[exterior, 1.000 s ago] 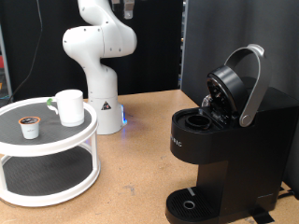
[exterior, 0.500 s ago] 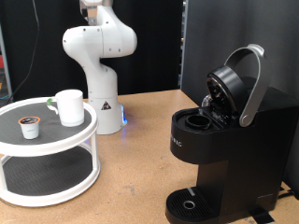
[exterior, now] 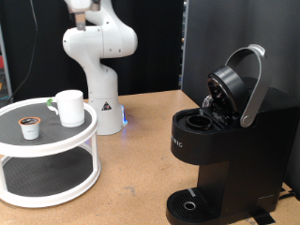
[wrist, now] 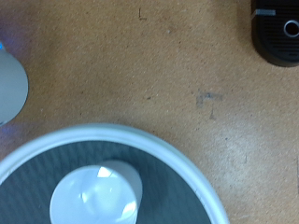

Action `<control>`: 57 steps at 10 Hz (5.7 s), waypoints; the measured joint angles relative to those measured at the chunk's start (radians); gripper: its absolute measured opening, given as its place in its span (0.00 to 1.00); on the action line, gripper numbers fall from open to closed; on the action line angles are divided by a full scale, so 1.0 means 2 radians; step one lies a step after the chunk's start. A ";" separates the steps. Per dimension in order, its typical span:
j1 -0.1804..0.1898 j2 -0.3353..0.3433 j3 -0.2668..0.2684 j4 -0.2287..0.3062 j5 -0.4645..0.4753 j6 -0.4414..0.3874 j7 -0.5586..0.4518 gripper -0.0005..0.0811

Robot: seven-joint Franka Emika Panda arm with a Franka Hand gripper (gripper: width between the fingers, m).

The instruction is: Make a cup of coffee with the keurig machine

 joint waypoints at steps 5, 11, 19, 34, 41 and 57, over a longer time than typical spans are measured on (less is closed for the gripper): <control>-0.008 0.023 -0.033 0.007 -0.032 0.010 -0.037 0.99; -0.010 0.032 -0.082 0.005 -0.065 0.074 -0.089 0.99; -0.010 0.056 -0.099 -0.006 -0.072 0.114 -0.117 0.99; -0.036 0.101 -0.146 -0.164 -0.124 0.335 -0.116 0.99; -0.041 0.138 -0.155 -0.190 -0.125 0.405 -0.116 0.99; -0.043 0.171 -0.160 -0.188 -0.113 0.424 -0.121 0.54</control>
